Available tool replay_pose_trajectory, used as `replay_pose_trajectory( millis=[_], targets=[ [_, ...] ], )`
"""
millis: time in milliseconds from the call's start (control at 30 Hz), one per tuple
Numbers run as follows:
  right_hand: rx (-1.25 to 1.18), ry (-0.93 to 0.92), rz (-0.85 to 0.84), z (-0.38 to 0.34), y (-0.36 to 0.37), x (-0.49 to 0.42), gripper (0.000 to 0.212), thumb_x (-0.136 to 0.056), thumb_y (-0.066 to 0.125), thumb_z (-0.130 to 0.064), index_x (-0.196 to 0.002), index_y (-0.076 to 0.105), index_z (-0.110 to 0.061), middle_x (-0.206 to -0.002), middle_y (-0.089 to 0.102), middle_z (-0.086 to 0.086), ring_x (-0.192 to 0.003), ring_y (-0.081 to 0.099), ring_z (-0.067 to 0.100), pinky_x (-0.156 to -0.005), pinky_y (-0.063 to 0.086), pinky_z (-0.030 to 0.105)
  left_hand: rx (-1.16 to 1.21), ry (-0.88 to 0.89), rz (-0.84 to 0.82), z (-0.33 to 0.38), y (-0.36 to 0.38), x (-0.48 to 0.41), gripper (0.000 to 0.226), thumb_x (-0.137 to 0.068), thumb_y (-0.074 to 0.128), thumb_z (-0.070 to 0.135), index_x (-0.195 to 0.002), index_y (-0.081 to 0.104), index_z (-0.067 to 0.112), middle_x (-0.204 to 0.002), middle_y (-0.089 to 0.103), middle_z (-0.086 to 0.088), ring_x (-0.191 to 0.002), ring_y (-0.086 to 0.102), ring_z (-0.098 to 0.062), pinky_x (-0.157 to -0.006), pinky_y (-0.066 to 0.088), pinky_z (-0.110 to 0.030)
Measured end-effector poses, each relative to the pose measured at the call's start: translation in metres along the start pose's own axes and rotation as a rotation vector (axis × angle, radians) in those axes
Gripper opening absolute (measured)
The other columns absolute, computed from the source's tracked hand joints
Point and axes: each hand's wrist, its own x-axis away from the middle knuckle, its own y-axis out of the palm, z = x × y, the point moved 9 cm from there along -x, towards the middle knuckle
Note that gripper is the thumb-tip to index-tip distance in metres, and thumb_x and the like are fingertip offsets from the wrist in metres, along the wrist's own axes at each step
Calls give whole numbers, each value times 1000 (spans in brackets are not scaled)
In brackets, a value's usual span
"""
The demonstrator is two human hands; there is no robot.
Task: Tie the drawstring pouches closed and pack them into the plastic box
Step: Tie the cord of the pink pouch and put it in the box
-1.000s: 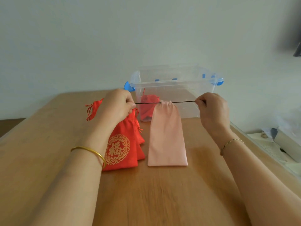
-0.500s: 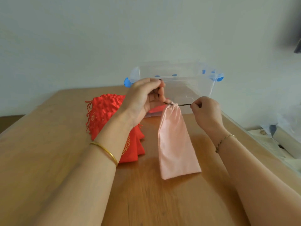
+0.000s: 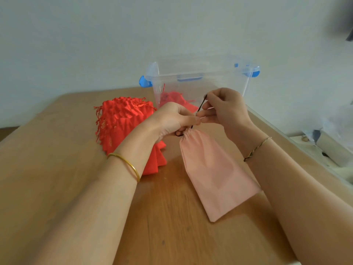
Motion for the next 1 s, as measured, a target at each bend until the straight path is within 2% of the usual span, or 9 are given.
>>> replay_pose_trajectory(
  millis=[133, 200, 267, 333, 400, 567, 733, 867, 1000],
  targets=[
    [-17, 31, -31, 3, 0, -1, 8, -93, 46, -4, -100, 50, -3, -80, 55, 11, -50, 65, 15, -48, 56, 28, 42, -8, 14, 0, -2, -1, 23, -87, 59, 9, -65, 62, 11, -38, 45, 10, -34, 33, -3, -39, 30, -15],
    [143, 25, -3, 5, -7, -4, 15, -91, 50, -6, -105, 47, -7, -98, 53, 10, -61, 67, 20, -52, 57, 31, 81, -28, 46, -3, -6, -3, 22, -87, 57, 7, -67, 63, 10, -39, 46, 10, -35, 33, -4, -40, 30, -16],
    [443, -118, 52, -9, -13, -6, 16, -85, 50, -2, -97, 48, -13, -108, 51, 7, -74, 67, 25, -63, 58, 41, 138, -49, 60, -5, -10, -4, 22, -88, 55, 5, -68, 62, 10, -43, 47, 7, -36, 32, -5, -39, 30, -16],
    [617, -261, 58, -25, -10, -3, 21, -78, 48, 3, -78, 53, -17, -91, 58, 2, -78, 66, 24, -67, 55, 37, 190, -62, 45, -6, -10, -3, 21, -89, 52, 3, -71, 63, 8, -49, 46, 3, -36, 32, -5, -38, 29, -15],
    [582, -218, -52, -24, 0, 1, 20, -76, 49, 3, -72, 59, -14, -75, 61, 1, -67, 63, 19, -56, 49, 27, 224, -68, 32, -5, -10, -2, 23, -91, 49, 3, -73, 62, 7, -53, 46, 1, -36, 31, -4, -38, 28, -14],
    [520, -20, -308, 2, 21, 8, 19, -81, 51, 0, -82, 67, -10, -75, 60, 5, -60, 52, 12, -51, 42, 21, 296, -55, 20, 0, -10, -1, 25, -93, 47, 5, -71, 60, 7, -51, 46, 1, -35, 32, -3, -39, 26, -15],
    [440, 24, -412, 11, 30, 12, 9, -88, 60, -16, -87, 67, -12, -78, 60, 5, -71, 50, 14, -63, 38, 28, 320, -49, 10, 3, -10, 0, 25, -93, 47, 6, -71, 57, 8, -48, 48, 4, -34, 33, -2, -38, 26, -14],
    [465, 8, -345, 11, 25, 8, 18, -89, 58, -14, -70, 59, -13, -65, 51, -1, -51, 44, 3, -47, 33, 13, 325, -56, 44, 1, -13, 0, 20, -92, 51, 9, -74, 58, 12, -54, 51, 2, -36, 37, -1, -39, 31, -13],
    [555, -217, -139, -16, 15, 3, 14, -82, 58, -11, -71, 60, -2, -66, 52, 2, -59, 42, 9, -58, 34, 24, 419, -101, 113, -7, -22, 1, 11, -86, 62, 10, -76, 62, 11, -53, 64, 4, -40, 50, -1, -44, 44, -13]
  ],
)
